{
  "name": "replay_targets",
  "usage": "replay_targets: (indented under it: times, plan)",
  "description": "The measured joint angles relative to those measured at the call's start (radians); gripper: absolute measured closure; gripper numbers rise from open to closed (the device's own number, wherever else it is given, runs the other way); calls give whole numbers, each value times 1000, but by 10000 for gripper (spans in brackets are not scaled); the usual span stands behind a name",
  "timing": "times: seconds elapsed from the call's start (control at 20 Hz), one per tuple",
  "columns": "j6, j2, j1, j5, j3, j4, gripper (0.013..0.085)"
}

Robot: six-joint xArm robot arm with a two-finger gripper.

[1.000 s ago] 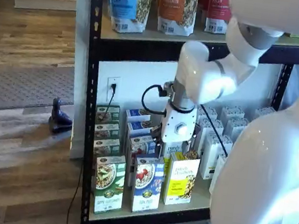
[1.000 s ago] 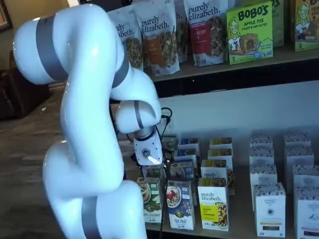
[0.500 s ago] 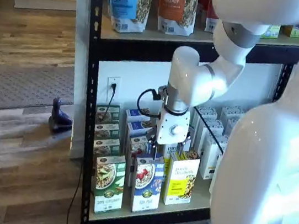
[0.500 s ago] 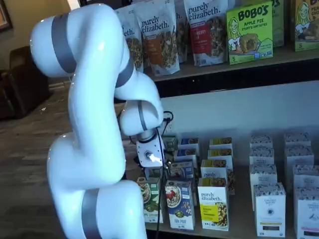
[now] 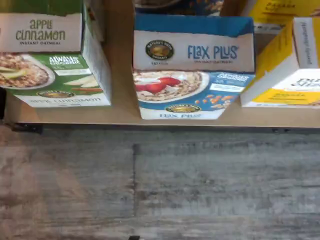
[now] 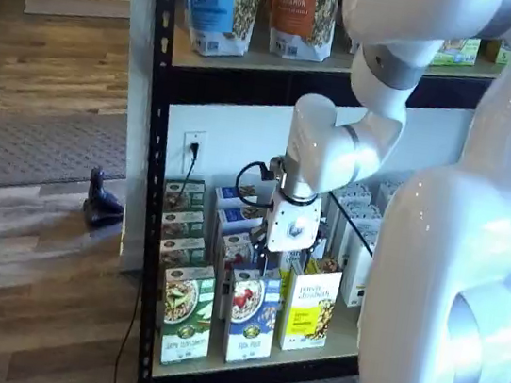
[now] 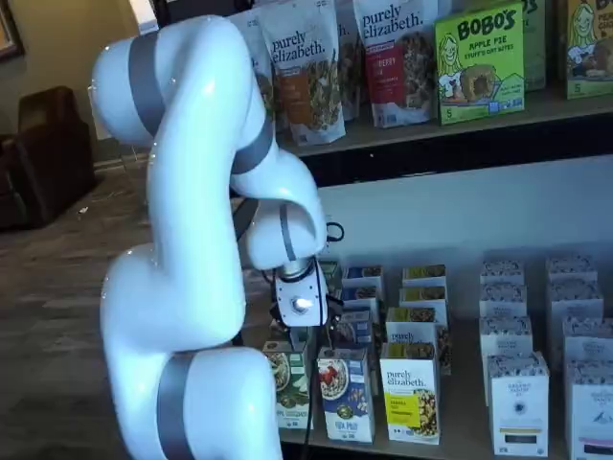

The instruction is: Pick up the blue and white box that is on the bottom shelf, the second box from the left

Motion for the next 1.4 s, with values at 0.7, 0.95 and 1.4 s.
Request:
replay_targets:
  times: [0.7,0.95,1.4]
  plan:
    - [-95,222,2,-80,-148,103,130]
    - [-62,284,-6,-88,-205,59,130]
    - [-90,420,-11,-80,-347,84,130]
